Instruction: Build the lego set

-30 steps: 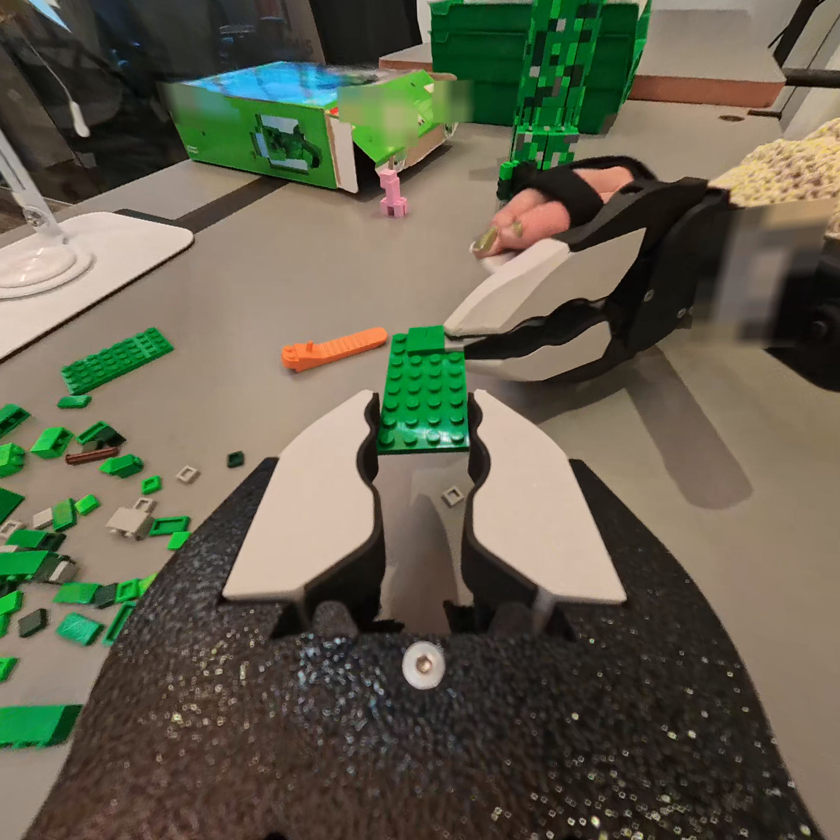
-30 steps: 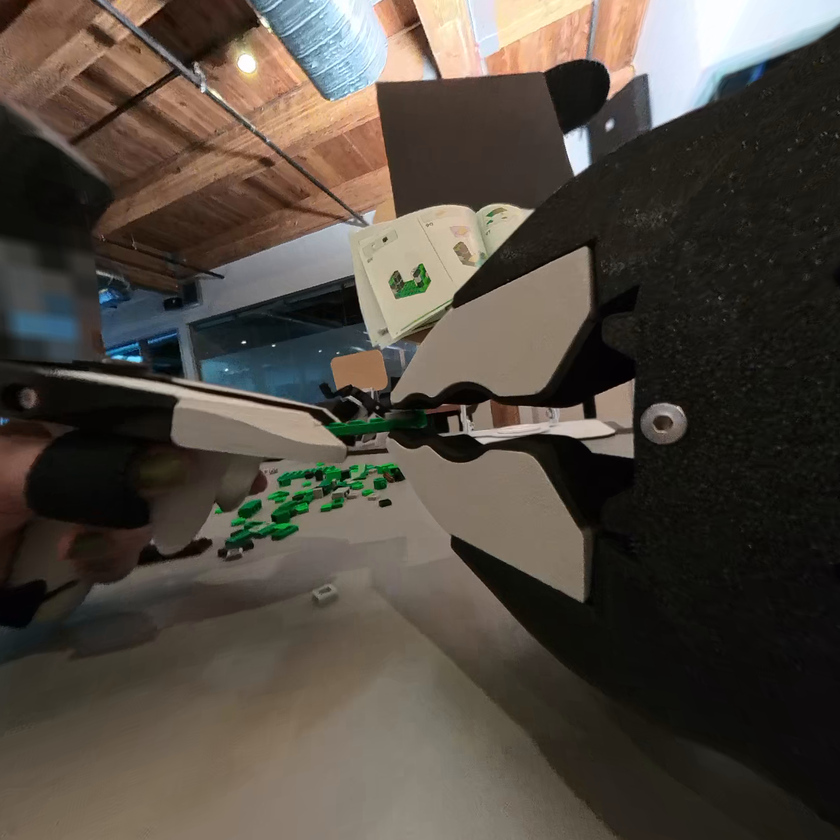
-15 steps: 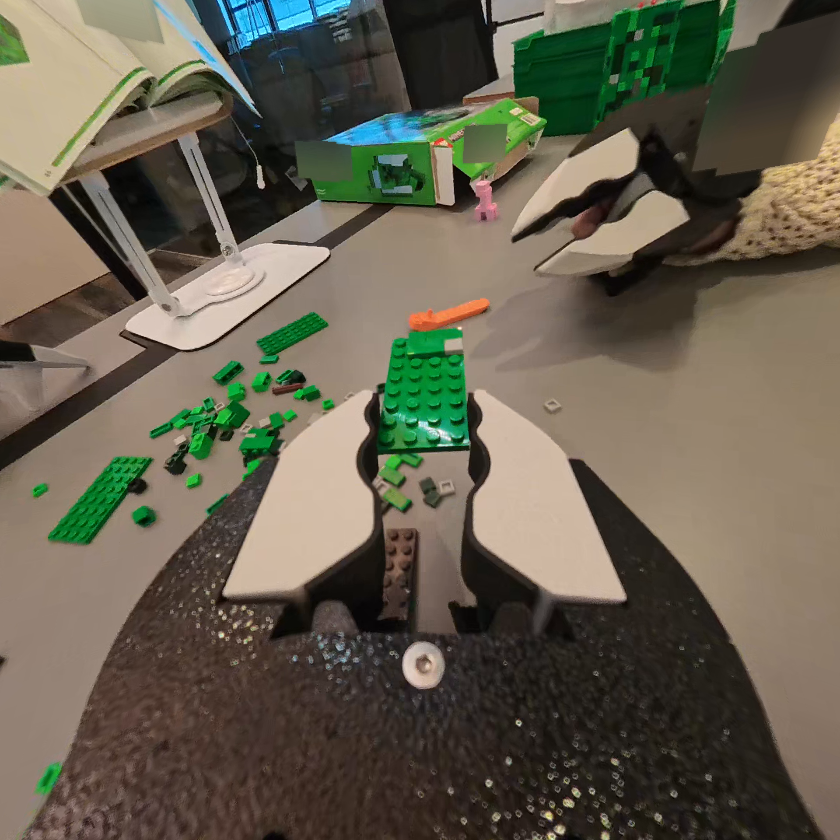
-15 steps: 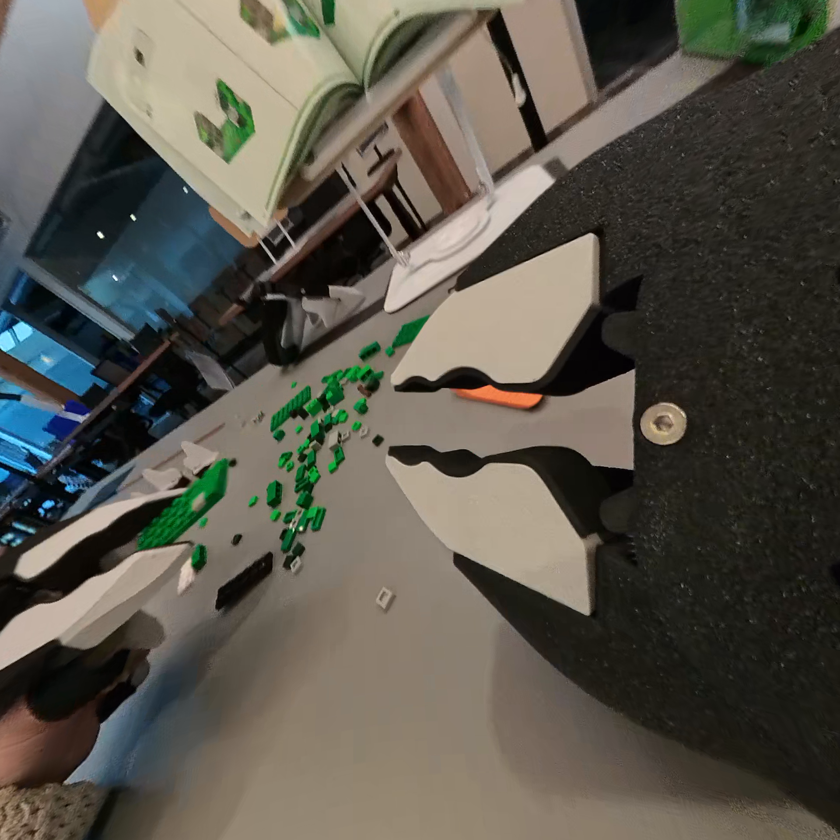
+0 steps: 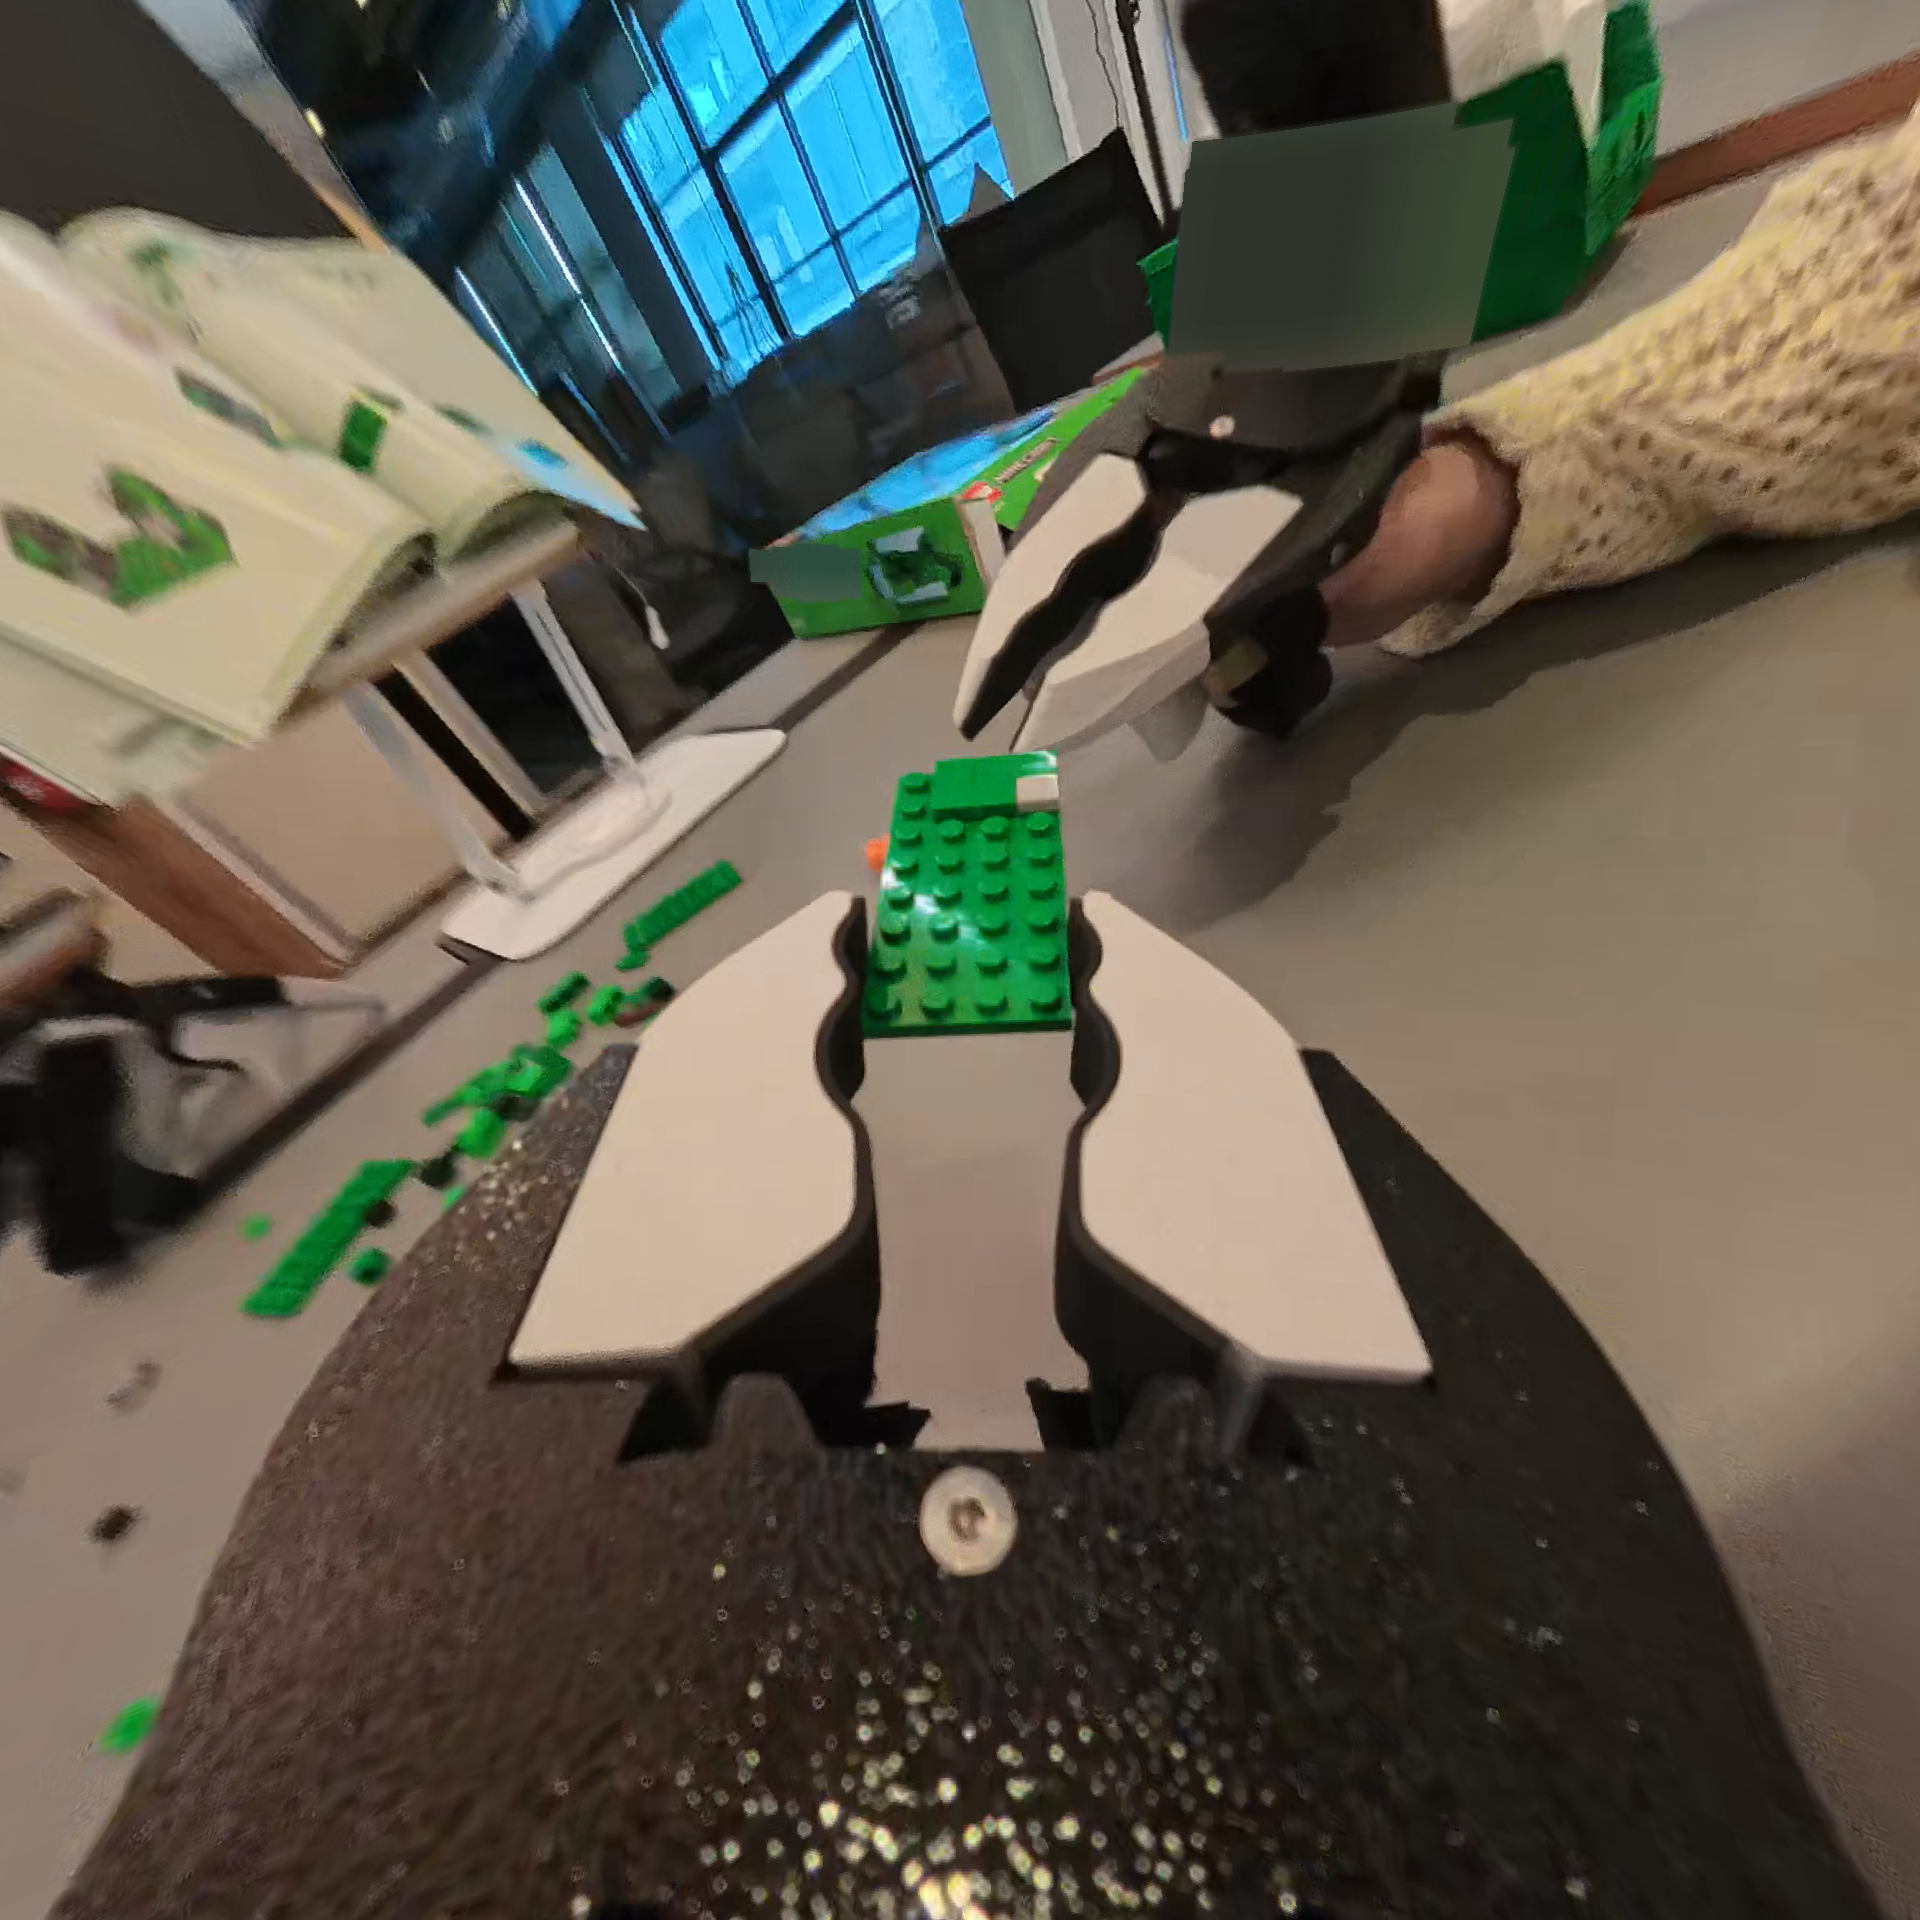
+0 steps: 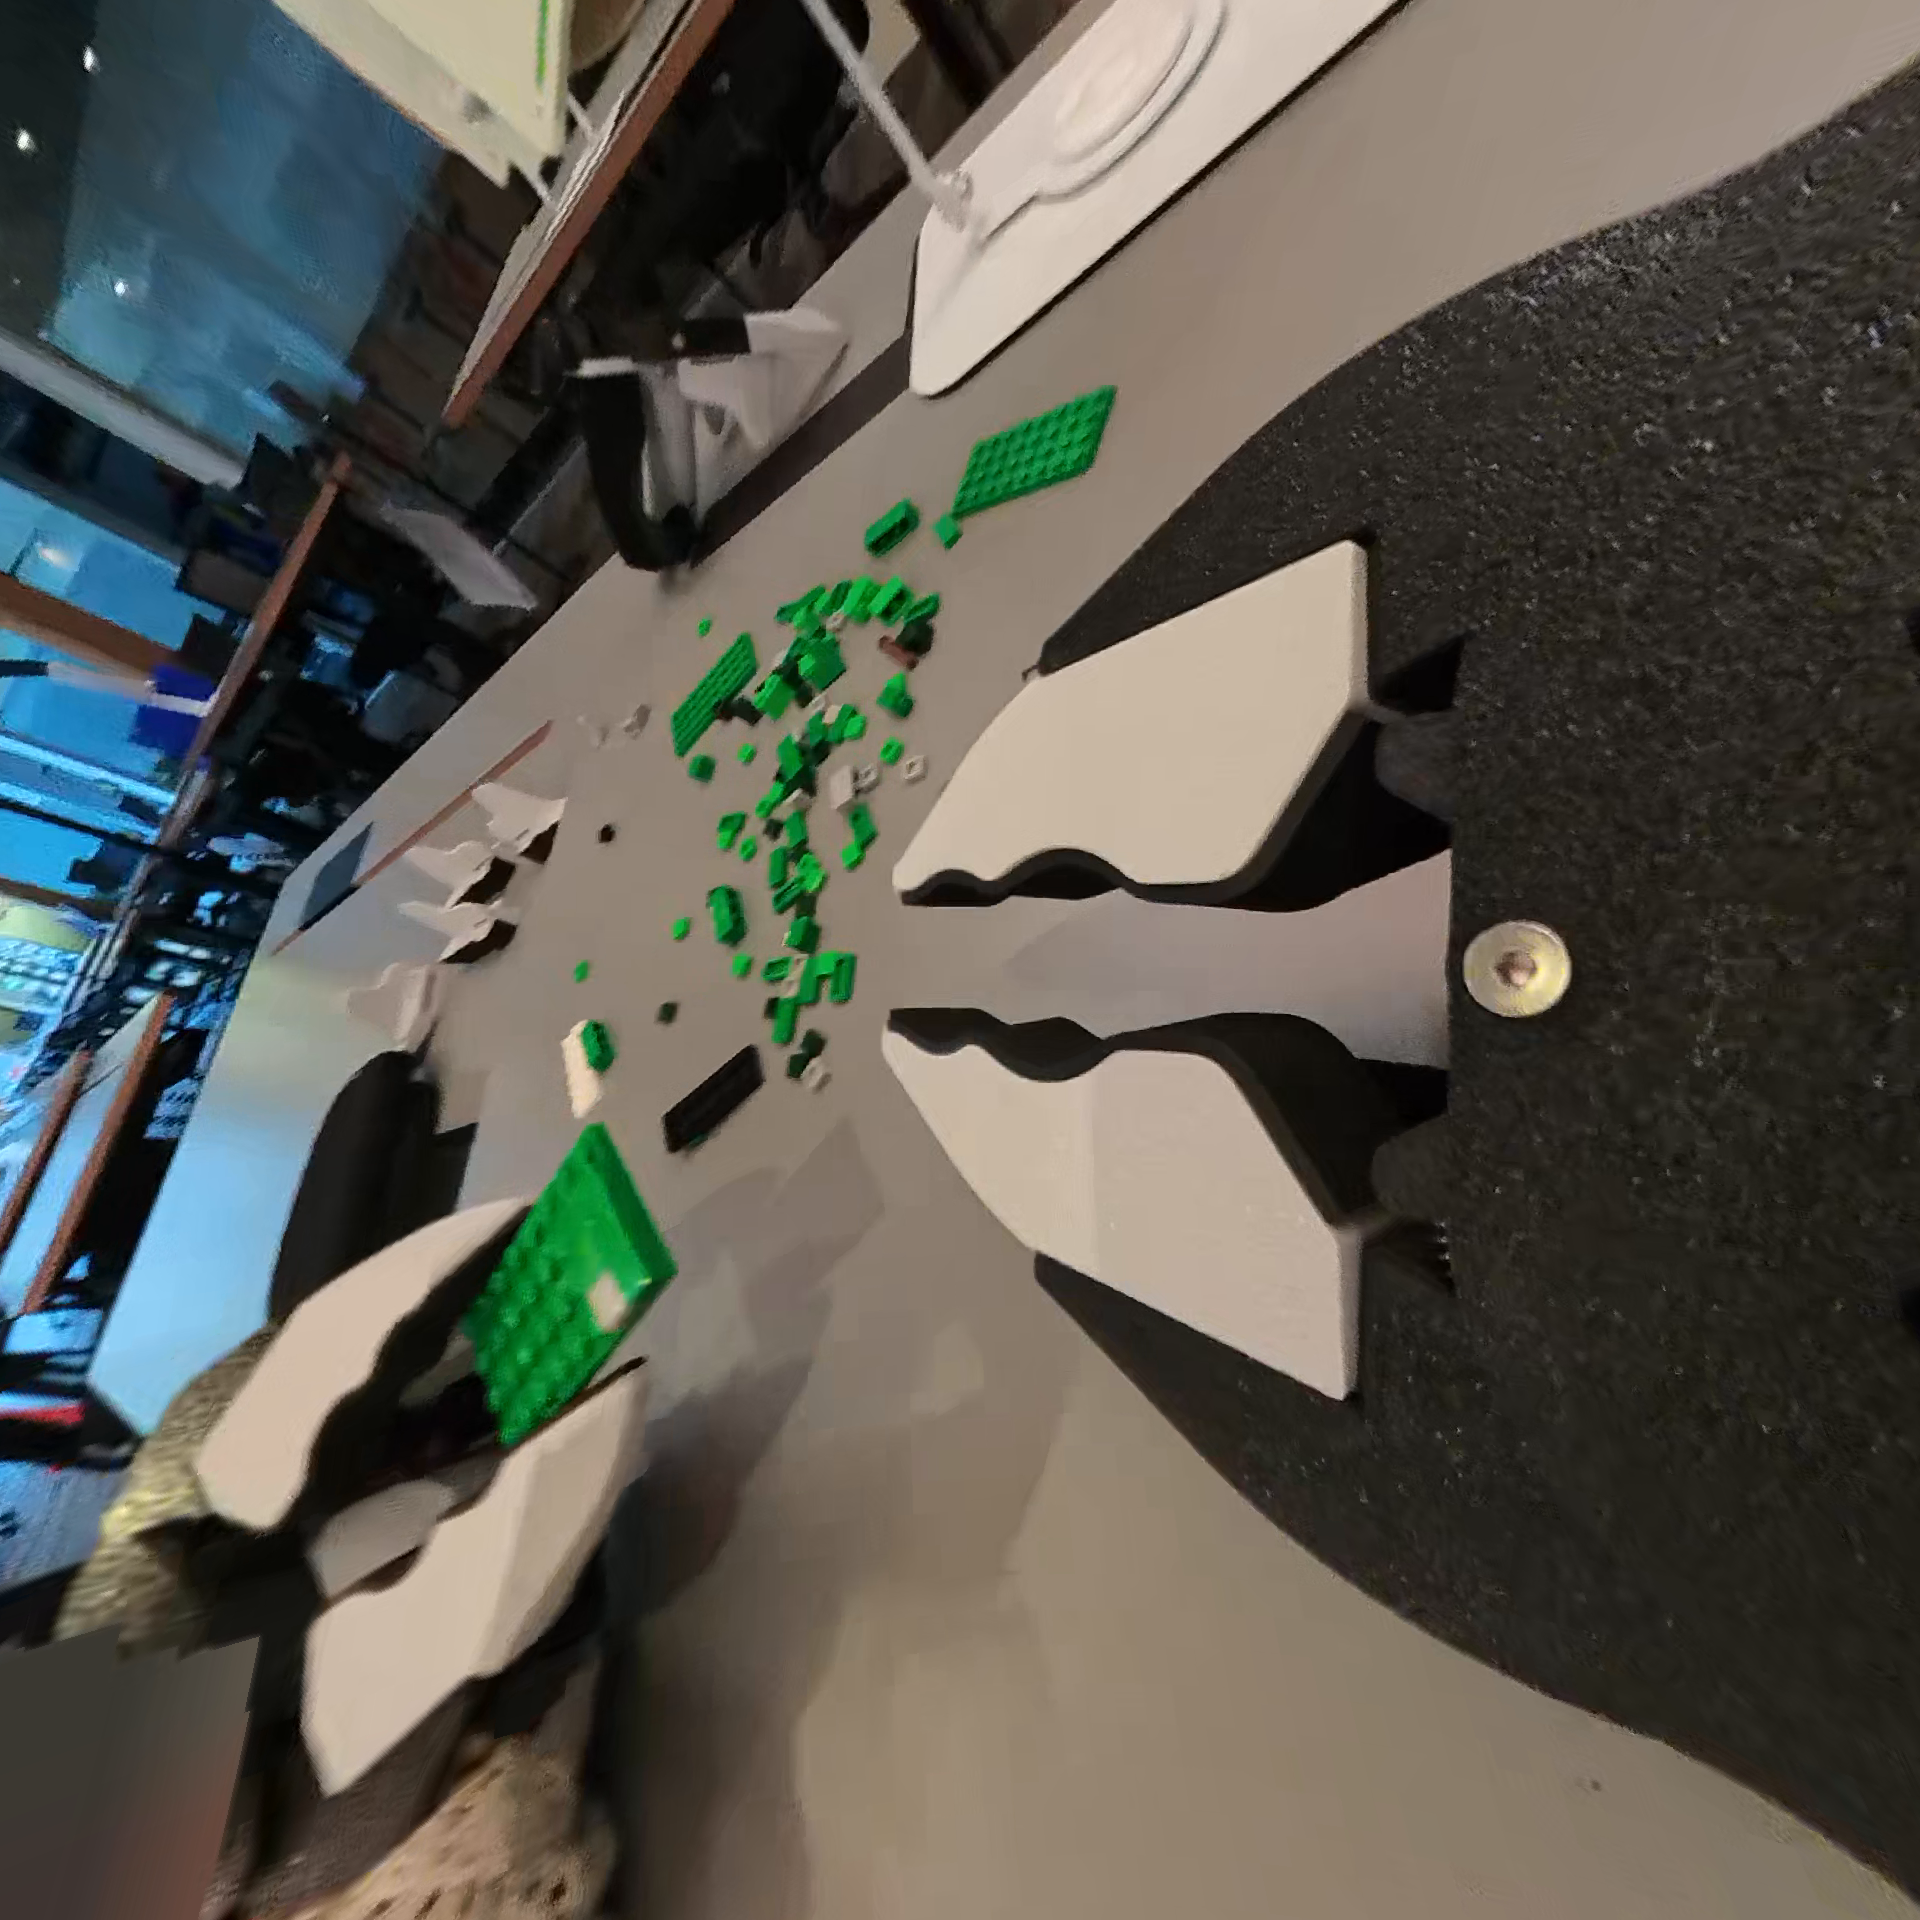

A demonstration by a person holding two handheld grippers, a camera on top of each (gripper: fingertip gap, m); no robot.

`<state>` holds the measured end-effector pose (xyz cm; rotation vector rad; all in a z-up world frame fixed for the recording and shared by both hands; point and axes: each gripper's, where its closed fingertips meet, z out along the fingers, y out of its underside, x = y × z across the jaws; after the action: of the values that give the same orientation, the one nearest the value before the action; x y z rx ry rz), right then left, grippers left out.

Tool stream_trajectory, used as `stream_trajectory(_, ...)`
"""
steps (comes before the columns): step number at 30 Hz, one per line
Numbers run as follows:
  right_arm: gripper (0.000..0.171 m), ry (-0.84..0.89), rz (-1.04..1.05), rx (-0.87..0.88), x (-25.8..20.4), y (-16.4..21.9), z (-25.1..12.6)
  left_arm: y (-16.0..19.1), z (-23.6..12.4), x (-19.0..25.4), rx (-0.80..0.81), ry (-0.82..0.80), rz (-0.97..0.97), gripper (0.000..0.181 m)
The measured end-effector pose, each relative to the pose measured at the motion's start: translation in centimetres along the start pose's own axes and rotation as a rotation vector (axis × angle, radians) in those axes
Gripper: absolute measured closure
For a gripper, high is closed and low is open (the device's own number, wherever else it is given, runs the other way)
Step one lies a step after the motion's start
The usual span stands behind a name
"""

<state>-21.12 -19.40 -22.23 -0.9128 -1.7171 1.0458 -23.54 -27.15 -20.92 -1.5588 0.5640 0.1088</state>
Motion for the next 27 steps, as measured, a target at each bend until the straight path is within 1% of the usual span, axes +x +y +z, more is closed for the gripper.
stream_trajectory(3, 0.153, -0.041, 0.038, 0.041, 0.0, -1.2, 0.6, 0.2, 0.3, 0.1, -0.020, -0.050, 0.158, 0.146)
stream_trajectory(7, 0.153, -0.050, 0.052, 0.039, 0.3, -1.4, 2.0, 1.0, 0.9, 1.1, -0.053, -0.003, 0.213, 0.146)
stream_trajectory(10, 0.155, -0.055, 0.080, -0.003, 0.4, -0.6, 3.2, 1.1, 1.1, 1.5, -0.041, 0.033, 0.177, 0.146)
stream_trajectory(13, 0.156, -0.011, 0.072, -0.069, 1.5, 0.2, 4.4, 1.1, 1.1, 1.5, -0.034, 0.047, 0.128, 0.146)
stream_trajectory(15, 0.156, 0.007, 0.083, -0.144, 2.6, 0.9, 5.0, 1.0, 1.1, 1.5, -0.030, 0.050, 0.104, 0.146)
stream_trajectory(19, 0.155, -0.013, 0.149, -0.326, 3.8, 3.3, 6.1, 0.8, 1.0, 1.5, -0.019, 0.068, 0.060, 0.146)
stream_trajectory(22, 0.156, -0.017, 0.169, -0.411, 4.4, 4.4, 6.9, 0.6, 0.9, 1.1, -0.015, 0.060, 0.021, 0.146)
stream_trajectory(27, 0.158, -0.047, 0.261, -0.522, 4.9, 6.0, 7.9, 1.5, 0.9, 0.2, -0.081, 0.039, -0.079, 0.146)
